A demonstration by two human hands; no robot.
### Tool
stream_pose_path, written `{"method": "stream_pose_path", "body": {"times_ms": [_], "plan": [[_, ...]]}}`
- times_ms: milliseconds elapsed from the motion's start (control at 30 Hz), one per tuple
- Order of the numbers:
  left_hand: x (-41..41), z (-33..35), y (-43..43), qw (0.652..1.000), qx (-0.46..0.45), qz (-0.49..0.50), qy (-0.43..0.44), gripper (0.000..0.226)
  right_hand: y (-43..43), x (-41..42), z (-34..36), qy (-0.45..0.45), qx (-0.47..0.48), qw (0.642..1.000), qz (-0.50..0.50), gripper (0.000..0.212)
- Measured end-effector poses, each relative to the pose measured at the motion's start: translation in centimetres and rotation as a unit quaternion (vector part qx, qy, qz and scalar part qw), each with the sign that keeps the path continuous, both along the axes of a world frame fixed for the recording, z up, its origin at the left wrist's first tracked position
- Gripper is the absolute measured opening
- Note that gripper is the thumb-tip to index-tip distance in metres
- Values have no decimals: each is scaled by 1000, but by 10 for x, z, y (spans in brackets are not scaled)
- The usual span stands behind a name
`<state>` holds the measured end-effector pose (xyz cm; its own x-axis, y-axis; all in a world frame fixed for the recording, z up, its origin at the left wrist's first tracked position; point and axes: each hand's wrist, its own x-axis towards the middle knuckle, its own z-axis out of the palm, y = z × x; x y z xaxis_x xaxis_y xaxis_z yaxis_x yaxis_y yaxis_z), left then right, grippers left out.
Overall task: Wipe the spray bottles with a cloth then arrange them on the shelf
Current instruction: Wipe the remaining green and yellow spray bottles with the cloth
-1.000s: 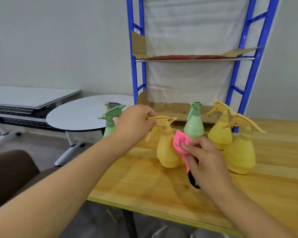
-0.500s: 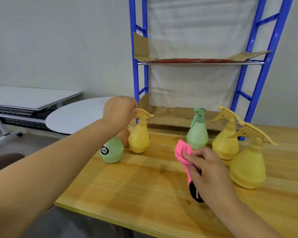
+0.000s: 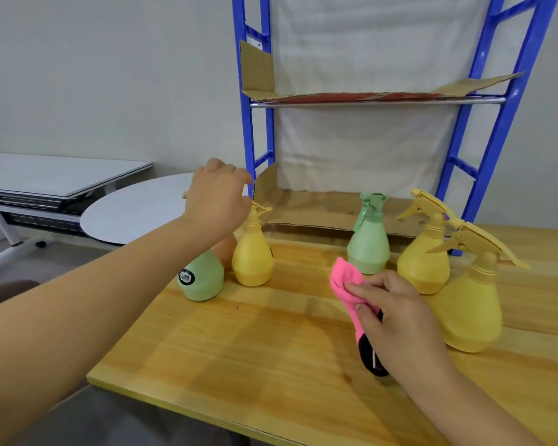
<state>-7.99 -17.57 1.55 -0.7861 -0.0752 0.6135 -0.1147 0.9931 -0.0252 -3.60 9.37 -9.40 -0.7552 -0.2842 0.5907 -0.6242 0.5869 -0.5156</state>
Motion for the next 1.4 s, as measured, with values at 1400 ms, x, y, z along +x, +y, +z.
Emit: {"method": "stream_pose_path", "body": {"times_ms": [1400], "plan": [[87, -34, 119, 840, 392, -352, -129, 22, 13, 39, 27, 206, -11, 978, -14, 36]]}}
